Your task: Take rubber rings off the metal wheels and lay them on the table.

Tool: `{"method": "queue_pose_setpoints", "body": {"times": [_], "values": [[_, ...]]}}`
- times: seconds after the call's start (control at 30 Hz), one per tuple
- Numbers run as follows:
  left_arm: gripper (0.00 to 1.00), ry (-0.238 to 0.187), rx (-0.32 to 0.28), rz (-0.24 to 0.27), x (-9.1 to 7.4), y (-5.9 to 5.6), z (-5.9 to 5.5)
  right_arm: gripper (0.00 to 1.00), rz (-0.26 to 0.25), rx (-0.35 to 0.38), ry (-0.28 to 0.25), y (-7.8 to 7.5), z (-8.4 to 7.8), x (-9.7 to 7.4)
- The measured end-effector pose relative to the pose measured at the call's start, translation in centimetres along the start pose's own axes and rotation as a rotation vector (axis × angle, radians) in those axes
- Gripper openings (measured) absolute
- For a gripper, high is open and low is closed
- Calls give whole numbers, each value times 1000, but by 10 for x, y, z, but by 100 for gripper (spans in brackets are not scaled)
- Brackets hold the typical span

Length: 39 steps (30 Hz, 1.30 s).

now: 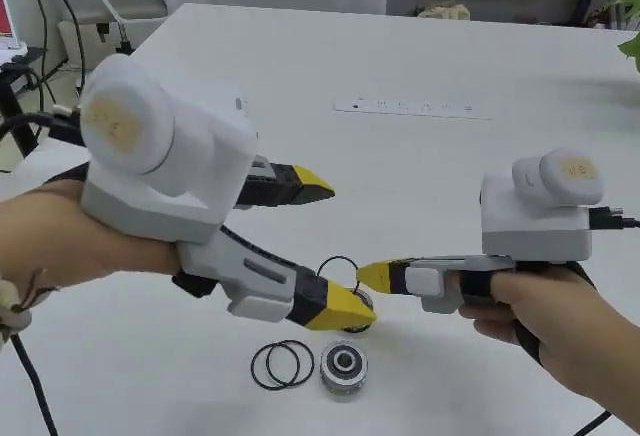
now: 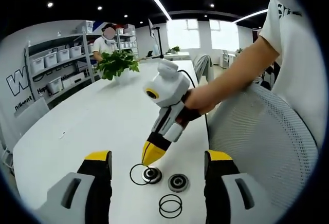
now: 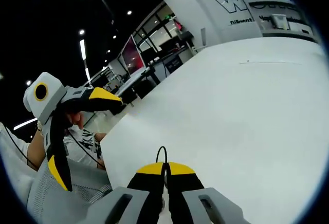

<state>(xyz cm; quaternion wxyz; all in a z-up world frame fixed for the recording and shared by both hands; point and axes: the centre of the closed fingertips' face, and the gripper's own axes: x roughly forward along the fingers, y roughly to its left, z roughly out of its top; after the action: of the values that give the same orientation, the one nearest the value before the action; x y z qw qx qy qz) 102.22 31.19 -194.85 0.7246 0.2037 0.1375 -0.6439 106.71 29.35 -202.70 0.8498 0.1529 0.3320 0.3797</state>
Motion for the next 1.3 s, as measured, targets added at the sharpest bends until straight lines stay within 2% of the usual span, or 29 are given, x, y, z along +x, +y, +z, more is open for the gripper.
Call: {"method": "queue_pose_setpoints", "body": {"times": [0.1, 0.17, 0.27, 0.4, 0.67, 0.8, 0.9, 1.03, 1.1, 1.23, 1.3], "values": [[79, 1, -1, -6, -9, -8, -3, 0, 13, -2, 7, 3, -1, 2], [83, 17, 1, -6, -17, -14, -7, 0, 18, -6, 15, 5, -3, 3], [83, 29, 1, 13, -30, -17, -15, 0, 27, -16, 19, 7, -3, 4], [83, 27, -30, 47, -43, -18, -26, 0, 45, -19, 21, 14, -4, 5], [84, 61, -93, 96, -57, -20, -55, 0, 70, -31, 43, 19, -9, 8], [83, 60, -140, 131, -59, -20, -66, 0, 97, -40, 55, 26, -12, 10], [83, 72, -158, 137, -59, -22, -75, 0, 119, -55, 73, 34, -18, 13], [83, 73, -191, 156, -53, -25, -86, 0, 171, -67, 95, 45, -25, 16], [84, 77, -196, 151, -49, -30, -90, 0, 181, -70, 109, 49, -30, 19], [82, 103, -214, 100, -44, -42, -96, 0, 199, -87, 141, 54, -39, 23], [83, 111, -204, 101, -44, -40, -97, 0, 202, -85, 153, 56, -44, 25]]}}
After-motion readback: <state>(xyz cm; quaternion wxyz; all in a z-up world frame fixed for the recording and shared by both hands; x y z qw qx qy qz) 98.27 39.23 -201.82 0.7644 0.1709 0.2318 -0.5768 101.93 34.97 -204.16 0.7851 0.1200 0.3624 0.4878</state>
